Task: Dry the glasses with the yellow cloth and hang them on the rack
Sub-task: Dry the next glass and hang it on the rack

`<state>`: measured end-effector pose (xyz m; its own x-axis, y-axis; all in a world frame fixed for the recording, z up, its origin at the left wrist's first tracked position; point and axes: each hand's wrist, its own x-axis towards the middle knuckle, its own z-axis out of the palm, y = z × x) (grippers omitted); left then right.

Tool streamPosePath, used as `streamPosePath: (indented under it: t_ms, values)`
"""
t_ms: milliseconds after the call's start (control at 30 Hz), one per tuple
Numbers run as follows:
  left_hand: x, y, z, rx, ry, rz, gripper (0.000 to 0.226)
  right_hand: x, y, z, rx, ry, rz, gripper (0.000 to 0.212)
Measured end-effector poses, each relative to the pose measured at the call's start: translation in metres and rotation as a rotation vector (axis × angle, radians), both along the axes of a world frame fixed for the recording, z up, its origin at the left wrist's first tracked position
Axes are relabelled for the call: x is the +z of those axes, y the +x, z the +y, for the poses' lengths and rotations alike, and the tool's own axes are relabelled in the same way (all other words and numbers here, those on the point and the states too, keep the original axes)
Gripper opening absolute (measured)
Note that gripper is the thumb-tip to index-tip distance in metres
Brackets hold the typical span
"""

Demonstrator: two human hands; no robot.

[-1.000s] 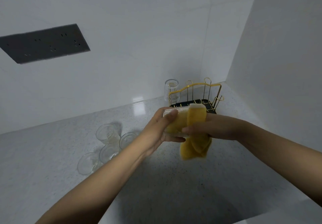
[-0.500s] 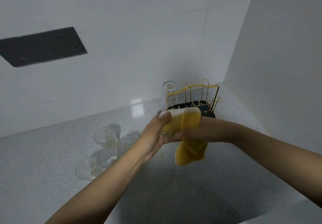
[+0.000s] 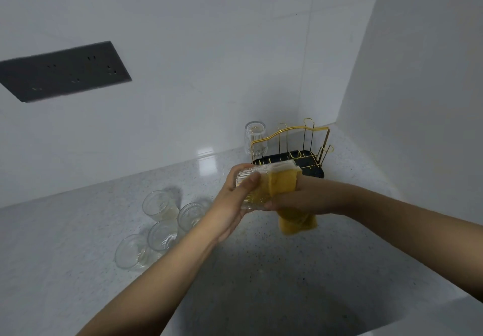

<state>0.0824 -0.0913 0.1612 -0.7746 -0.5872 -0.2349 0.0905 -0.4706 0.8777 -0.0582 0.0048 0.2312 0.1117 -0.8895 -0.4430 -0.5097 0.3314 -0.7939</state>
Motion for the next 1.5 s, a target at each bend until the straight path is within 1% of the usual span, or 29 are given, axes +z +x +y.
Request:
streamPosePath:
  t_ms: [33, 133, 200, 233, 267, 300, 333, 367, 400, 433, 467, 500, 567, 600, 667, 733, 800, 867, 933, 967, 1067, 1100, 1167, 1233, 1300, 1333, 1367, 1433, 1500]
  values:
    - [0.003, 0.000, -0.001, -0.030, 0.033, -0.041, 0.051, 0.000, 0.001, 0.002, 0.084, 0.007, 0.076, 0.037]
    - [0.007, 0.001, -0.003, -0.212, 0.266, -0.144, 0.066, -0.004, 0.002, 0.008, 0.282, -0.073, 0.364, 0.037]
    - [0.010, 0.002, -0.005, -0.296, 0.303, -0.191, 0.065, -0.010, -0.001, 0.010, 0.307, -0.105, 0.440, 0.041]
    - [0.011, 0.002, -0.007, -0.310, 0.284, -0.209, 0.065, -0.013, -0.002, 0.010, 0.267, -0.121, 0.414, 0.040]
    - [0.012, 0.001, -0.006, -0.304, 0.259, -0.204, 0.069, -0.015, -0.005, 0.008, 0.195, -0.128, 0.346, 0.036]
    - [0.010, 0.001, -0.005, -0.284, 0.222, -0.173, 0.078, -0.015, -0.007, 0.005, 0.073, -0.112, 0.218, 0.028]
    - [0.006, 0.001, -0.005, -0.255, 0.164, -0.132, 0.088, -0.010, -0.007, 0.004, -0.083, -0.084, 0.032, 0.020]
    - [0.002, 0.001, -0.003, -0.212, 0.082, -0.088, 0.090, -0.006, -0.008, 0.004, -0.225, -0.045, -0.148, 0.019]
    - [-0.001, 0.001, -0.001, -0.161, -0.013, -0.055, 0.083, -0.006, -0.010, 0.005, -0.324, -0.004, -0.289, 0.024]
    - [-0.003, 0.002, 0.001, -0.117, -0.083, -0.030, 0.071, -0.007, -0.013, 0.006, -0.340, 0.031, -0.342, 0.028]
    - [-0.002, 0.002, 0.001, -0.084, -0.113, -0.024, 0.059, -0.006, -0.014, 0.007, -0.296, 0.063, -0.315, 0.028]
    - [0.000, 0.001, 0.001, -0.076, -0.099, -0.031, 0.052, -0.005, -0.014, 0.008, -0.208, 0.076, -0.231, 0.026]
    - [0.002, 0.001, 0.000, -0.123, 0.015, -0.057, 0.058, -0.002, -0.011, 0.013, 0.038, 0.039, 0.046, 0.023]
    - [0.002, 0.002, -0.001, -0.154, 0.100, -0.074, 0.064, -0.001, -0.010, 0.015, 0.156, -0.023, 0.206, 0.025]
    - [0.004, 0.004, -0.002, -0.197, 0.261, -0.103, 0.060, -0.003, -0.010, 0.018, 0.311, -0.193, 0.495, 0.025]
    - [0.004, 0.006, -0.005, -0.256, 0.323, -0.146, 0.051, -0.006, -0.006, 0.018, 0.354, -0.348, 0.643, 0.025]
    - [0.005, 0.007, -0.009, -0.297, 0.286, -0.234, 0.049, -0.010, -0.004, 0.018, 0.361, -0.399, 0.718, 0.031]
    - [0.007, 0.008, -0.012, -0.330, 0.234, -0.251, 0.058, -0.014, -0.005, 0.014, 0.353, -0.420, 0.716, 0.026]
    - [0.001, 0.009, -0.015, -0.286, 0.153, -0.172, 0.083, -0.014, -0.005, 0.011, 0.313, -0.391, 0.655, 0.022]
    - [-0.003, 0.011, -0.015, -0.264, 0.113, -0.123, 0.092, -0.014, -0.006, 0.009, 0.274, -0.354, 0.580, 0.022]
    - [-0.011, 0.014, -0.008, -0.222, 0.003, -0.032, 0.090, -0.008, -0.008, 0.006, 0.142, -0.256, 0.292, 0.026]
    - [-0.012, 0.015, -0.007, -0.208, -0.013, -0.028, 0.090, -0.007, -0.009, 0.006, 0.160, -0.227, 0.277, 0.026]
    - [-0.010, 0.016, -0.008, -0.218, 0.025, -0.031, 0.093, -0.009, -0.012, 0.008, 0.241, -0.157, 0.330, 0.027]
    - [-0.009, 0.018, -0.008, -0.292, 0.163, -0.037, 0.094, -0.009, -0.009, 0.014, 0.326, -0.156, 0.460, 0.029]
    - [-0.007, 0.020, -0.011, -0.354, 0.293, -0.065, 0.087, -0.009, -0.010, 0.015, 0.371, -0.438, 0.635, 0.024]
    - [-0.007, 0.020, -0.013, -0.405, 0.311, -0.098, 0.082, -0.009, -0.010, 0.014, 0.370, -0.517, 0.688, 0.025]
    - [-0.008, 0.020, -0.016, -0.461, 0.302, -0.134, 0.076, -0.010, -0.010, 0.013, 0.356, -0.474, 0.729, 0.028]
    - [-0.009, 0.020, -0.021, -0.517, 0.312, -0.193, 0.068, -0.015, -0.009, 0.011, 0.376, -0.358, 0.716, 0.034]
    - [-0.013, 0.021, -0.023, -0.512, 0.334, -0.235, 0.072, -0.018, -0.010, 0.007, 0.387, -0.383, 0.623, 0.034]
